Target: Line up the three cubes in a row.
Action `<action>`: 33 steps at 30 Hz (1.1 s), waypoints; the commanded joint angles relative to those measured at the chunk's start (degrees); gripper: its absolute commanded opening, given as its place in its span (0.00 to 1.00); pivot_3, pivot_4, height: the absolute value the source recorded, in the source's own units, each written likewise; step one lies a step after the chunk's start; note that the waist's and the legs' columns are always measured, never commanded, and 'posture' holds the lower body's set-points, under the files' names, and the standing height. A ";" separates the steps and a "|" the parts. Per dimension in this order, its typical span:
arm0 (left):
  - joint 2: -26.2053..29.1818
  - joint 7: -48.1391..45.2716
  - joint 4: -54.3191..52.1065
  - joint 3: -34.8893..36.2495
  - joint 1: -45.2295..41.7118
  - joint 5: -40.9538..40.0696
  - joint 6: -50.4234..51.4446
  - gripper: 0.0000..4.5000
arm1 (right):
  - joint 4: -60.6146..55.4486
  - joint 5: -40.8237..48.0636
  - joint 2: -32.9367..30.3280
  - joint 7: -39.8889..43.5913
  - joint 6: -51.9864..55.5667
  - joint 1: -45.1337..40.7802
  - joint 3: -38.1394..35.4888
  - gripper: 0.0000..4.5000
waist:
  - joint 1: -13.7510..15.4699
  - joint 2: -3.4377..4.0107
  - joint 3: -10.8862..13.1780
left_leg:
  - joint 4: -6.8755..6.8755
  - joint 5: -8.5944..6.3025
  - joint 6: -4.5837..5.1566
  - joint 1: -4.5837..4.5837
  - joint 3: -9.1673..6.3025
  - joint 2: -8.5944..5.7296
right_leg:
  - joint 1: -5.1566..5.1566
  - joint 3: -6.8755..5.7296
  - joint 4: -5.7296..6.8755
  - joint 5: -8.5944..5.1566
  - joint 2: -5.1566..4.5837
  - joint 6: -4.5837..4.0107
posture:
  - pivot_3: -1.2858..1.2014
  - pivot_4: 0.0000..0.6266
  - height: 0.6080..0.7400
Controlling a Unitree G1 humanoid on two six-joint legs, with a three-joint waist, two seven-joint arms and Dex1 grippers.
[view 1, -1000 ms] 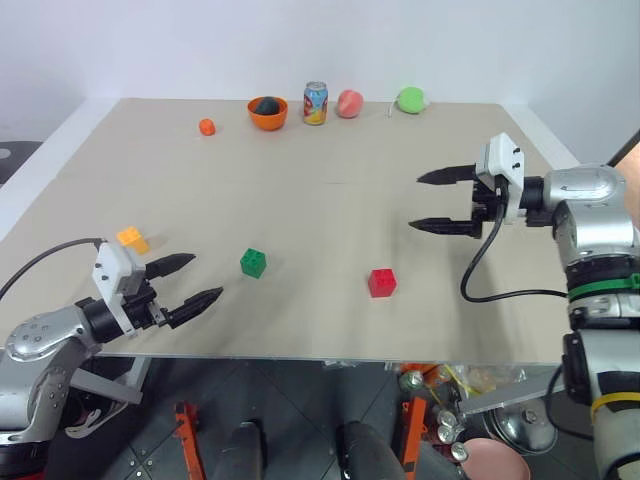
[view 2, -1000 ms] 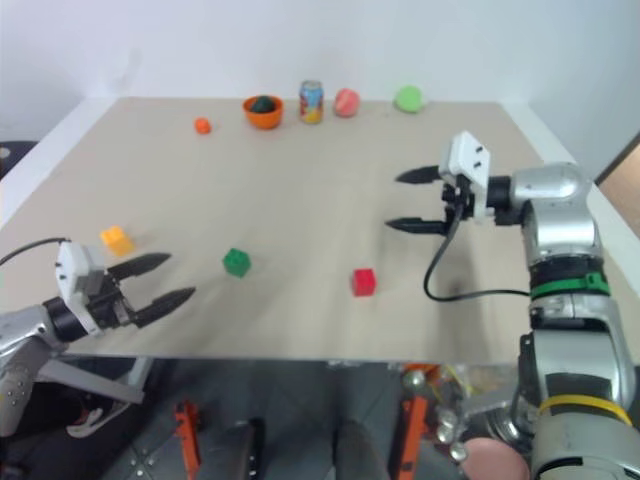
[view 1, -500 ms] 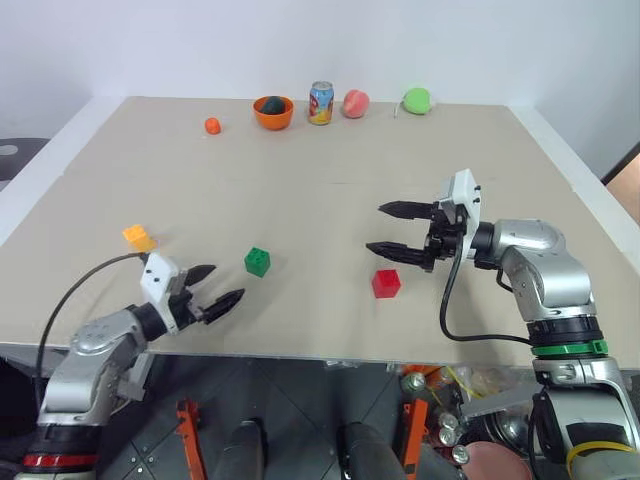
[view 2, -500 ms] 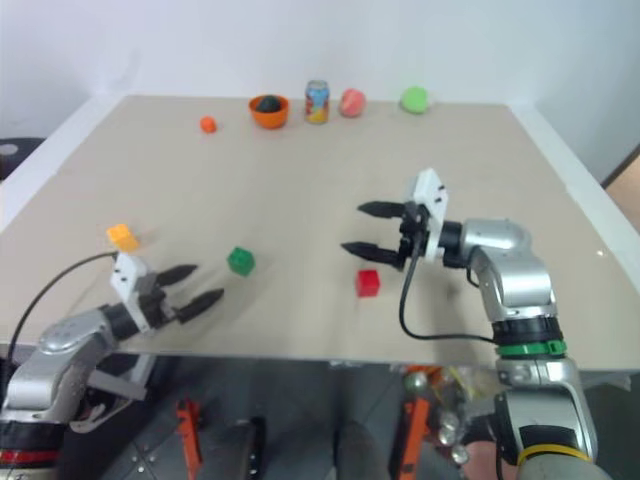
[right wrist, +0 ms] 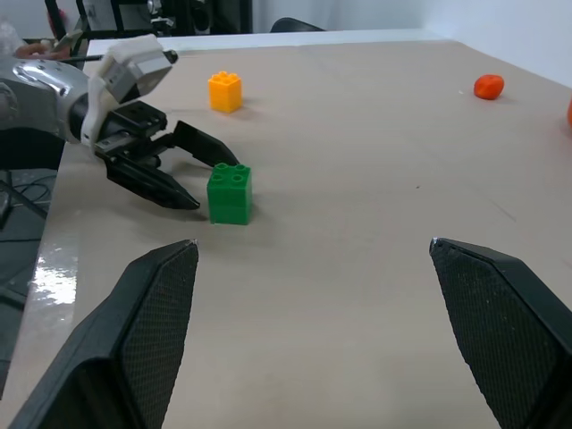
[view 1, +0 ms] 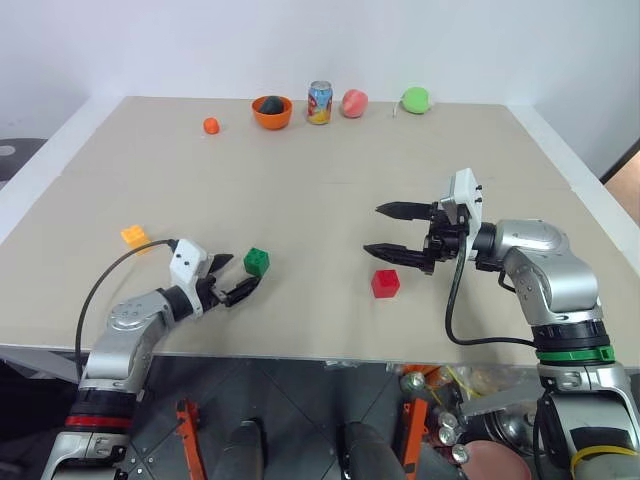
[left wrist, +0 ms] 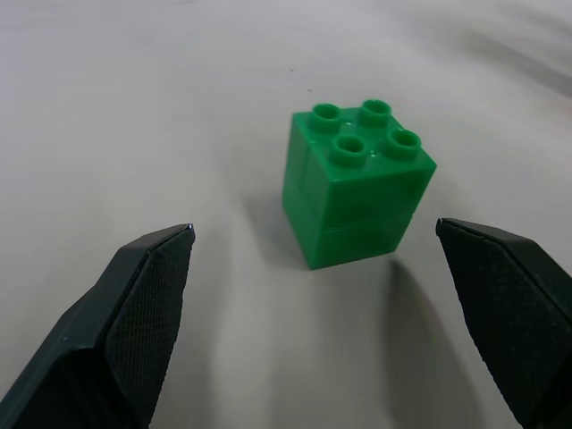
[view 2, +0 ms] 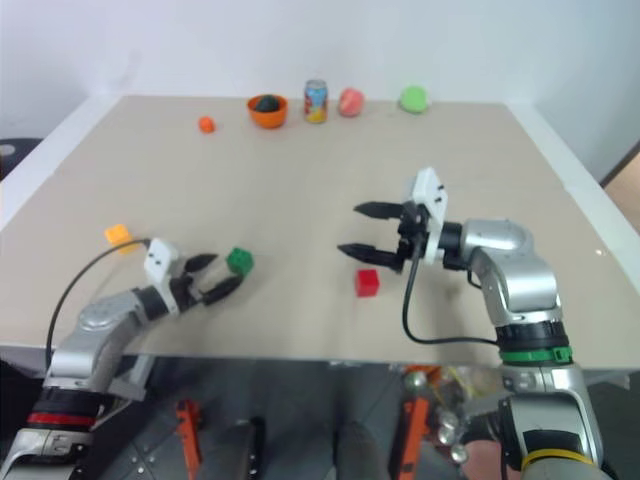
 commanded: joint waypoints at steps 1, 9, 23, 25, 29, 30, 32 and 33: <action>-0.26 0.26 -0.19 -0.54 -1.27 1.06 -0.95 1.00 | -2.75 1.23 -1.15 -0.80 -0.02 -0.15 -2.30 0.95 | 0.01 0.00 0.00 | 0.00 0.00 0.00 0.00 0.00 0.01 | 0.00 0.00 0.00 0.00 0.00 0.00 | 0.52 0.24 1.00; -2.24 2.53 1.85 -2.19 -4.33 3.42 -1.46 1.00 | -2.90 1.43 -1.16 -1.77 -0.26 0.05 -2.09 0.95 | 0.02 0.00 0.00 | 0.00 0.00 0.00 0.00 0.00 0.00 | 0.01 0.00 0.00 0.01 0.00 0.01 | 0.52 0.24 1.00; -0.52 -3.54 2.19 -3.23 -5.13 3.76 -6.65 0.36 | -4.99 3.03 -1.86 -2.46 0.98 1.57 -3.27 0.96 | 0.00 0.00 0.00 | 0.00 0.00 0.00 -0.01 -0.01 0.00 | 0.01 0.00 0.00 0.02 0.01 0.03 | 0.52 0.24 1.00; 0.56 -9.27 2.98 -3.92 -5.85 3.06 -10.75 0.36 | -6.76 4.64 -3.12 -2.06 2.66 3.23 -4.47 0.96 | 0.03 0.00 0.00 | 0.00 0.00 0.00 -0.02 -0.01 0.00 | 0.00 0.00 0.00 0.02 0.01 0.03 | 0.52 0.24 1.00; 2.49 -21.50 5.67 -6.91 -8.34 2.42 -17.26 0.36 | -9.77 6.88 -7.74 1.35 4.14 8.73 -6.85 0.96 | 0.62 0.00 0.00 | -0.01 0.00 0.00 -0.05 -0.01 -0.03 | -0.01 0.00 -0.01 -0.02 -0.02 0.01 | 0.52 0.24 1.00; 2.66 -24.19 6.70 -7.77 -9.26 2.38 -18.34 0.36 | -10.13 7.33 -8.72 1.75 4.43 9.86 -7.56 0.96 | 0.78 0.00 0.00 | 0.00 0.00 0.00 -0.04 -0.01 -0.03 | 0.00 0.00 -0.02 -0.02 -0.02 0.01 | 0.52 0.24 1.00; 2.37 -29.38 9.73 -9.38 -11.90 2.14 -19.87 0.36 | -10.51 8.21 -10.20 1.67 5.35 11.56 -9.08 0.96 | 0.86 0.00 0.00 | 0.00 0.00 0.00 -0.04 0.00 -0.03 | 0.00 0.01 -0.02 -0.02 -0.03 0.00 | 0.52 0.24 1.00; 1.86 -31.66 11.97 -10.13 -13.76 2.24 -20.68 0.36 | -10.78 8.48 -10.68 1.38 5.62 12.32 -9.84 0.96 | 0.88 0.00 0.00 | 0.03 0.00 0.00 -0.04 0.00 -0.03 | 0.00 0.00 -0.02 -0.02 -0.03 0.00 | 0.52 0.24 1.00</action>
